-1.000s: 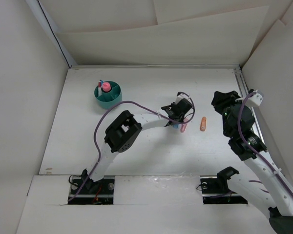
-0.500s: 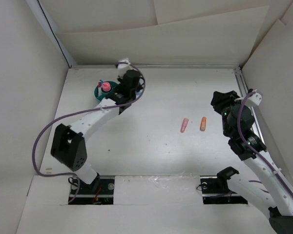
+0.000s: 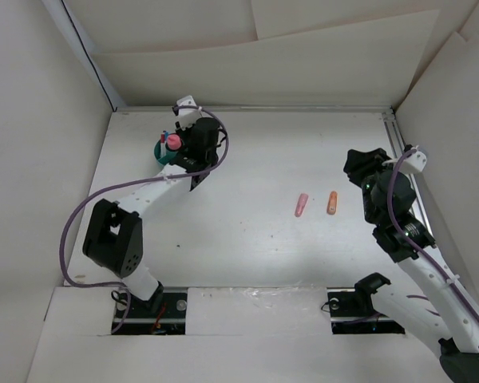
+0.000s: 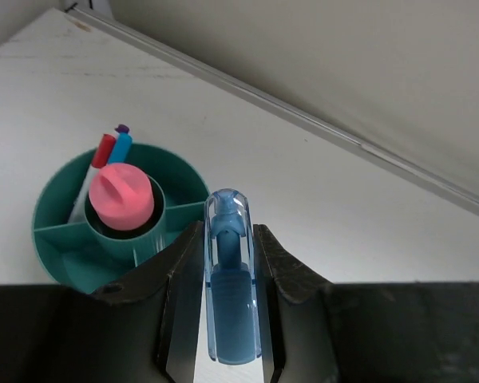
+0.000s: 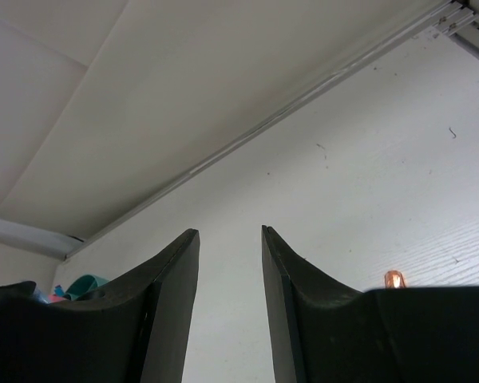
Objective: Sort the stationery into containers
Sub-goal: Place the pen in the storage box.
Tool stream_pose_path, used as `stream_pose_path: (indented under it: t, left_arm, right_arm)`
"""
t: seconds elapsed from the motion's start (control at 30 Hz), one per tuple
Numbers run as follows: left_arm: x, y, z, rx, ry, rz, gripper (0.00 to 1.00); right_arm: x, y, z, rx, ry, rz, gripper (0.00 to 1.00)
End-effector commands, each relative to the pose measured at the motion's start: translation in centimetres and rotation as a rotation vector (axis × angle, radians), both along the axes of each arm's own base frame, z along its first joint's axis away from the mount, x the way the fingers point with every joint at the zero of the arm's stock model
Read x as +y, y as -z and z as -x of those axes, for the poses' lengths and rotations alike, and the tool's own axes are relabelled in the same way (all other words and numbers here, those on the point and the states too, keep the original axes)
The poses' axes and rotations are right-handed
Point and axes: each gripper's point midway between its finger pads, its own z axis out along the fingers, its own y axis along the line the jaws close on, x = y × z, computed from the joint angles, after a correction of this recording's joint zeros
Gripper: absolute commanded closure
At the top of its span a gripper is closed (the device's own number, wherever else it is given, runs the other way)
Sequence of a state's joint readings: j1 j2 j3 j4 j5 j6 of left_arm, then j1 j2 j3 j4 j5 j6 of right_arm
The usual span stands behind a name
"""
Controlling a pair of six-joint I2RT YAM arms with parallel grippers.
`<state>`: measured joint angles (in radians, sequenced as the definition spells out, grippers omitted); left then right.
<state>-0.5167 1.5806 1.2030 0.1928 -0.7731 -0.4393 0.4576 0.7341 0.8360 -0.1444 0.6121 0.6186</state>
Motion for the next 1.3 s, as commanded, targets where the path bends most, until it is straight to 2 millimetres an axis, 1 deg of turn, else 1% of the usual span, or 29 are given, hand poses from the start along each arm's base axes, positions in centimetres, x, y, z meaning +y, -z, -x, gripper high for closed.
stream_pose_path:
  t: [0.0,0.03,0.07,0.1,0.13,0.17,0.23,0.27,0.3,0.4,0.47,0.5,0.53,0.6,0.63,0.7,0.73,0.77,0.83,0.93,1.0,1.03,1.1,1.13,1.27]
  left_arm:
    - [1.1,-1.4,-1.2,-0.067,-0.071,-0.094,1.00]
    - [1.4,-1.5,-1.4,-0.062,-0.090,-0.115,1.00]
    - [1.7,-2.0,-1.6,-0.072,-0.118,-0.128,1.00]
    - [1.9,-1.7,-1.7,-0.056,-0.122,-0.170,1.00]
    - [1.8,-1.8,-2.0,-0.058,-0.119,-0.187,1.00]
    - [1.9,-1.4,-2.3,-0.056,-0.134,-0.208,1.00]
    - [2.3,-1.7,-2.6,-0.048,-0.162,-0.258,1.00]
    - [2.4,-1.1,-2.8,-0.036,-0.169,-0.282,1.00]
    - [2.4,-1.3,-3.0,-0.049,-0.178,-0.288,1.00]
    - [2.7,-1.0,-3.4,-0.048,-0.204,-0.343,1.00]
    - [3.1,-0.1,-3.2,-0.033,-0.222,-0.385,1.00]
    - [3.2,0.4,-3.5,-0.026,-0.229,-0.407,1.00]
    - [3.4,0.3,-3.5,-0.027,-0.244,-0.432,1.00]
    - [3.6,1.3,-3.6,-0.008,-0.256,-0.485,1.00]
    - [3.5,1.4,-3.9,-0.020,-0.260,-0.476,1.00]
    - [3.7,2.1,-3.8,0.003,-0.264,-0.519,1.00]
    - [3.8,2.7,-3.8,0.012,-0.274,-0.530,1.00]
    - [3.7,2.2,-3.9,-0.007,-0.280,-0.521,1.00]
    - [3.8,3.5,-4.0,0.021,-0.282,-0.554,1.00]
    - [3.9,3.6,-4.1,0.020,-0.294,-0.572,1.00]
    - [3.8,4.3,-4.3,0.022,-0.294,-0.586,1.00]
    - [3.9,4.1,-4.2,0.020,-0.305,-0.586,1.00]
    - [3.9,4.6,-4.3,0.028,-0.304,-0.607,0.99]
    - [3.9,4.5,-4.3,0.026,-0.305,-0.610,0.99]
    - [4.0,5.1,-4.3,0.027,-0.306,-0.623,0.99]
  right_arm:
    - [-0.2,-2.0,0.1,-0.067,-0.001,-0.017,0.57]
    - [-0.3,-2.2,0.3,-0.075,-0.001,-0.021,0.57]
    - [-0.3,-2.4,0.3,-0.084,-0.001,-0.025,0.57]
    - [-0.1,-2.0,0.2,-0.076,-0.010,-0.021,0.57]
    - [-0.1,-2.0,0.2,-0.076,-0.010,-0.021,0.57]
    - [-0.1,-2.0,0.2,-0.076,-0.010,-0.021,0.56]
    - [-0.1,-2.2,0.2,-0.083,-0.010,-0.016,0.56]
    - [-0.1,-2.2,0.2,-0.083,-0.010,-0.016,0.56]
    - [0.1,-2.2,0.2,-0.083,-0.019,-0.016,0.56]
    - [0.1,-2.2,0.2,-0.083,-0.019,-0.016,0.56]
    - [0.1,-2.2,0.2,-0.083,-0.019,-0.016,0.56]
    - [0.1,-2.2,0.2,-0.083,-0.019,-0.016,0.56]
    - [0.1,-2.2,0.2,-0.083,-0.019,-0.016,0.56]
    - [0.1,-2.2,0.2,-0.083,-0.019,-0.016,0.56]
    - [0.1,-2.2,0.2,-0.083,-0.019,-0.016,0.56]
    - [0.1,-2.4,0.2,-0.091,-0.019,-0.020,0.56]
    - [0.2,-2.1,-0.1,-0.081,-0.019,-0.015,0.56]
    - [0.2,-2.1,-0.1,-0.081,-0.019,-0.015,0.56]
    - [0.3,-1.9,-0.3,-0.073,-0.020,-0.011,0.56]
    - [0.4,-1.6,-0.4,-0.065,-0.020,-0.007,0.56]
    - [0.4,-1.8,-0.5,-0.073,-0.020,-0.011,0.56]
    - [0.6,-1.8,-0.5,-0.073,-0.029,-0.011,0.56]
    - [0.6,-1.6,-0.7,-0.065,-0.029,-0.007,0.56]
    - [0.6,-1.6,-0.7,-0.065,-0.029,-0.007,0.56]
    - [0.6,-1.6,-0.7,-0.065,-0.029,-0.007,0.56]
